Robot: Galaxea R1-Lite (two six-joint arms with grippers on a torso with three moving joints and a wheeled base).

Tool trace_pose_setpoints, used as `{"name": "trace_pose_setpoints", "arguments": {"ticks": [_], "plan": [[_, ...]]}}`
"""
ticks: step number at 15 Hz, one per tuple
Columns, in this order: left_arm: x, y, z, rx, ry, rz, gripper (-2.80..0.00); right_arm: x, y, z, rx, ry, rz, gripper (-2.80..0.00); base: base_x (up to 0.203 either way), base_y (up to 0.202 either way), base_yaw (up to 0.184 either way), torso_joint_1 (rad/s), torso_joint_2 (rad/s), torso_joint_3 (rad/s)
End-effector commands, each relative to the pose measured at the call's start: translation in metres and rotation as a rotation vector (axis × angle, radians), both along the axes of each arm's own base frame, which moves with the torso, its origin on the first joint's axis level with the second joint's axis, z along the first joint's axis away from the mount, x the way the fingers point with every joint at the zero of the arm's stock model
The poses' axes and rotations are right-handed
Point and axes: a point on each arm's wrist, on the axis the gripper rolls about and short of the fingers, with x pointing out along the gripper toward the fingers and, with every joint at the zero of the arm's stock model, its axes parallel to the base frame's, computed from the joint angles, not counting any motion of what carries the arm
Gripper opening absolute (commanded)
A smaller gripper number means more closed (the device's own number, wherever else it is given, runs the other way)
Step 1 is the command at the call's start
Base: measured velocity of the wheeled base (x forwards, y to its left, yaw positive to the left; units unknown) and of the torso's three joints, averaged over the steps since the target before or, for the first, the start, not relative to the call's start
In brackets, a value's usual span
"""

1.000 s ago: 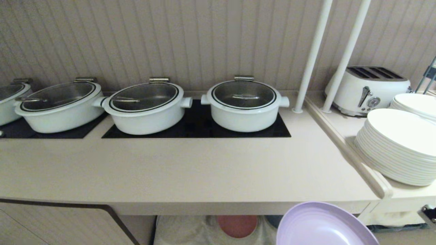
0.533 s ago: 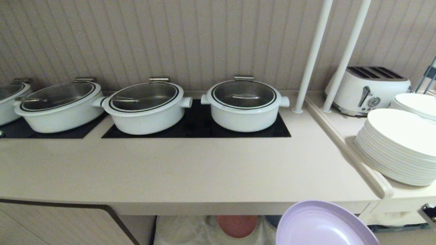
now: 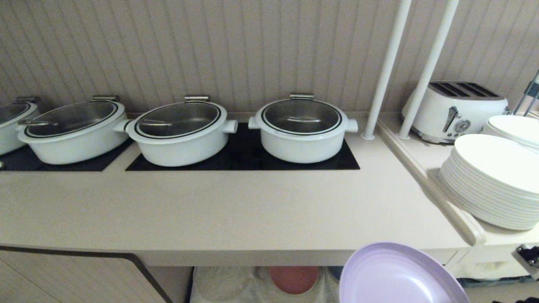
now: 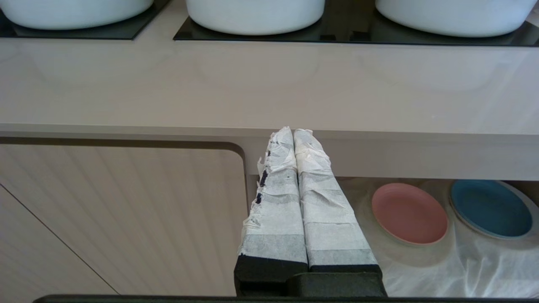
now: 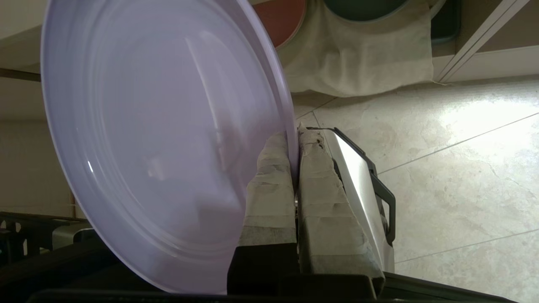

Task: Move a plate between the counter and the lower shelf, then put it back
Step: Put the plate

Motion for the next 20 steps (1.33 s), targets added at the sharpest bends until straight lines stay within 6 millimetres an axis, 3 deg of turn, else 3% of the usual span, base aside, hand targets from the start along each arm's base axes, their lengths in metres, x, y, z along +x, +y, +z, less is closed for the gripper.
{"name": "trace_pose_setpoints", "arguments": {"ticks": [1, 14, 17, 20], "plan": [[0.000, 0.000, 0.000, 0.000, 0.000, 0.001, -2.80, 0.002, 0.001, 0.001, -0.001, 0.002, -0.001, -2.80, 0.000, 0.000, 0.000, 0.000, 0.00, 0.000], [0.000, 0.000, 0.000, 0.000, 0.000, -0.001, -2.80, 0.017, 0.006, 0.017, 0.010, -0.017, -0.031, -2.80, 0.000, 0.000, 0.000, 0.000, 0.00, 0.000], [0.000, 0.000, 0.000, 0.000, 0.000, 0.001, -2.80, 0.030, 0.010, 0.021, 0.020, 0.018, -0.022, -2.80, 0.000, 0.000, 0.000, 0.000, 0.00, 0.000], [0.000, 0.000, 0.000, 0.000, 0.000, 0.001, -2.80, 0.055, 0.010, 0.024, 0.013, 0.044, -0.076, -2.80, 0.000, 0.000, 0.000, 0.000, 0.00, 0.000]]}}
